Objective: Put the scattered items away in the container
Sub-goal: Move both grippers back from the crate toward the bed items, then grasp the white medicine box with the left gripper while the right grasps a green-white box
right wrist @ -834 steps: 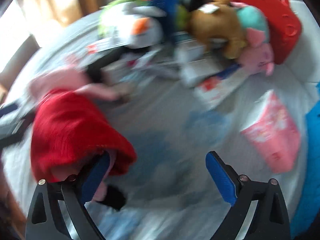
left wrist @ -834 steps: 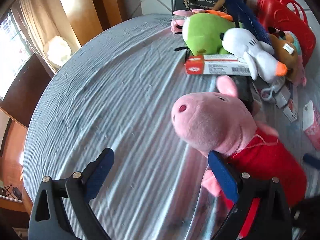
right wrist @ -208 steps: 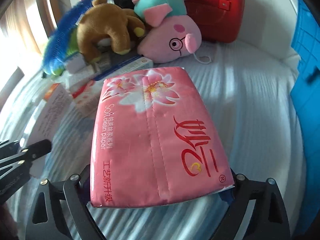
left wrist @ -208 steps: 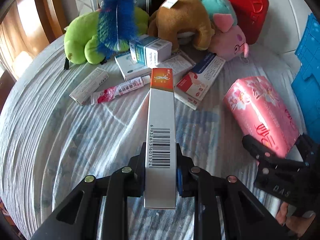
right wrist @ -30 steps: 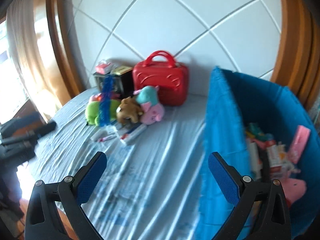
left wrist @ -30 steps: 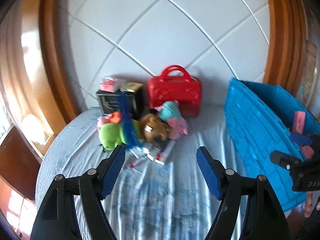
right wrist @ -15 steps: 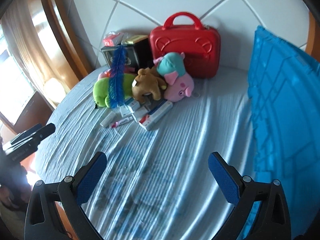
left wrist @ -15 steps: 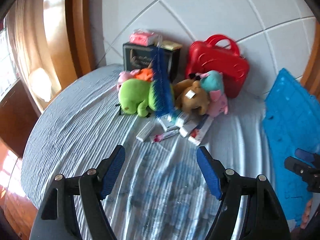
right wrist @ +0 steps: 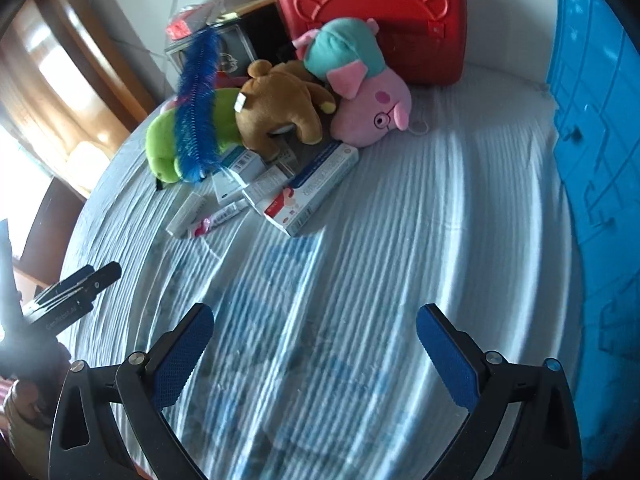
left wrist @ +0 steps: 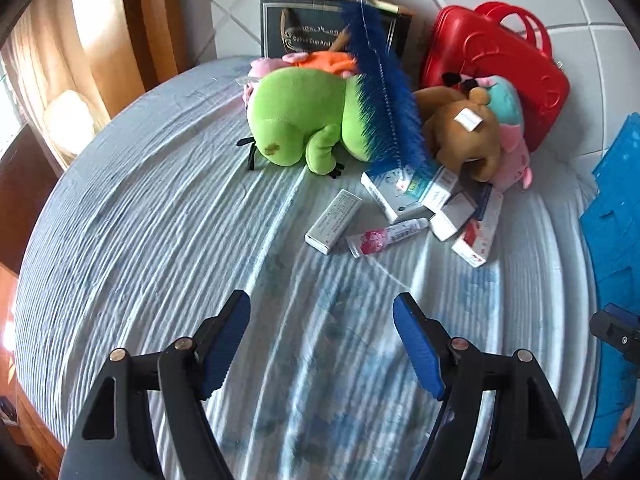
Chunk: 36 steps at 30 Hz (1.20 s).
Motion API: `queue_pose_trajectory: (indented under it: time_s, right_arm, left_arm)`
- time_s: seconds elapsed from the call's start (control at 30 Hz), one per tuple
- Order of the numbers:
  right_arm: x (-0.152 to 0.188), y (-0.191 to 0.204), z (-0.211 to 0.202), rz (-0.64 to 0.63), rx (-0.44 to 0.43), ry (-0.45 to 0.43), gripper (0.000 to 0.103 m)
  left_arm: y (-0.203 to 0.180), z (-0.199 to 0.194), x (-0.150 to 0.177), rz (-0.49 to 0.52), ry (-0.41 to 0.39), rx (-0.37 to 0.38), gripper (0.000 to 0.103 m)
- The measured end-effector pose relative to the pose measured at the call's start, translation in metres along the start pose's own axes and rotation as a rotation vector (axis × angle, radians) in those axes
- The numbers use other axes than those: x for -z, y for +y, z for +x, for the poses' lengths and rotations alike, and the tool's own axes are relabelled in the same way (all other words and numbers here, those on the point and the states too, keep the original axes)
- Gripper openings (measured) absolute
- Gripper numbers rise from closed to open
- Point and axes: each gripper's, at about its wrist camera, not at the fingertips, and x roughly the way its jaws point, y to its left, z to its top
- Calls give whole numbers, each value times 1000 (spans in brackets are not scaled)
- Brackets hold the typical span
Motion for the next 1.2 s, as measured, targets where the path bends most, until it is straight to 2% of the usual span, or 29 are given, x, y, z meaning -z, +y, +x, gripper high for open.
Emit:
queue_pose_trajectory:
  time_s: [0.23,0.4,0.47,0.53,0.6,0.63,0.67,0.87,1.1,1.13,1.2]
  right_arm:
    - [-18,25,50,87,60,21,103]
    - [-39,51,68,64,102,-47,103]
    - [-50,63,75,27,122,-73,102]
    - [-62,74,83,-7,129,-93,99]
    - [-72,82,93,-37,133,-99,87]
    - [-77,87,100,-54,132,-96,82]
    - [-80,89,105,-67,129,-92,77]
    - [-98,100,130,-136,136,-99,75]
    - [-112,106,152,-214,111,-91,76]
    - [-112,106,156,-225,112,-79,73]
    - [-109,108,164,-247,124,-54,48]
  left_arm:
    - [9,60,-31,141,16,20,74]
    - [8,100,-46,192,47,62,73]
    - [8,112,-49,186,63,80,67]
    - [8,123,-50,187,87,102,55]
    - [6,129,-49,203,86,91,47]
    - [4,130,-50,223,70,76,38]
    - [3,132,-51,236,60,66,35]
    - [3,139,-75,186,43,96,31]
    - [-16,125,-80,193,-9,134,26]
    - [-16,126,-80,191,-8,131,26]
    - [-17,130,-80,187,2,128,26]
